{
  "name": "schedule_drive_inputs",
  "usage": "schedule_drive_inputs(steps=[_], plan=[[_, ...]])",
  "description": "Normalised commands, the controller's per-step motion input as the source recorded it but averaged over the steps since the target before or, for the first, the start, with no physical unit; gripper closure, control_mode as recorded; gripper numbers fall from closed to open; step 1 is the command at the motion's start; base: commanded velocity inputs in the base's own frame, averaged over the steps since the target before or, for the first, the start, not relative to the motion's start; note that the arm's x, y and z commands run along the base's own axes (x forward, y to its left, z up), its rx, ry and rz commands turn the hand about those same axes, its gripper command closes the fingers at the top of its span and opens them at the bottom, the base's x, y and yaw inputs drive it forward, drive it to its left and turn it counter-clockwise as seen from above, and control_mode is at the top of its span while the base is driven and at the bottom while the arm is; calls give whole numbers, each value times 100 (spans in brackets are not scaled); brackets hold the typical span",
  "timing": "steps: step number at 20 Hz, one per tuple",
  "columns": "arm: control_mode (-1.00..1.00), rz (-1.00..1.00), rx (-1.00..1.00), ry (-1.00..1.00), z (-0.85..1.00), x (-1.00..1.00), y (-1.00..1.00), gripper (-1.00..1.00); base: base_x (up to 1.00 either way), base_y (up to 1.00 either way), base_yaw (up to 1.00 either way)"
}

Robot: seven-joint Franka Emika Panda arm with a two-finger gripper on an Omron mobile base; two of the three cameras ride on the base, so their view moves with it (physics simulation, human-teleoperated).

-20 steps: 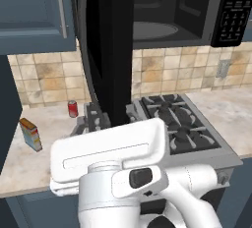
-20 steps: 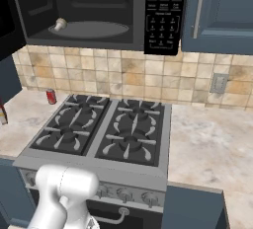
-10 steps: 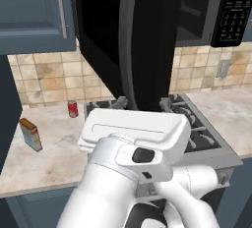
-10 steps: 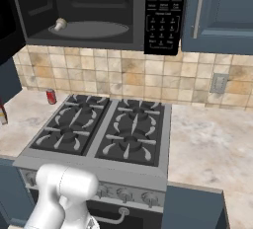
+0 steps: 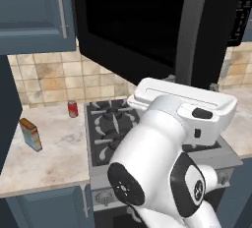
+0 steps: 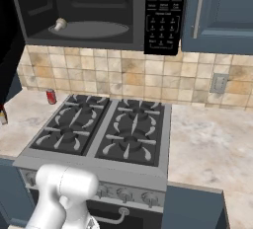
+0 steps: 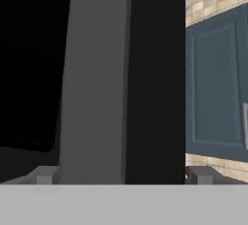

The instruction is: Close the microwave door.

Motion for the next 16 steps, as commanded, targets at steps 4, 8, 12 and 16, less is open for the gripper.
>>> schedule_drive_inputs(steps=[4, 8, 12, 16], plan=[[-100, 6, 23, 10, 0, 52, -100, -100, 0, 0, 0], [-100, 8, 20, 14, 0, 61, -100, -100, 0, 0, 0], [-100, 9, 18, 12, -4, 75, -100, -100, 0, 0, 0], [-100, 10, 16, 10, -11, 95, -100, -100, 0, 0, 0]])
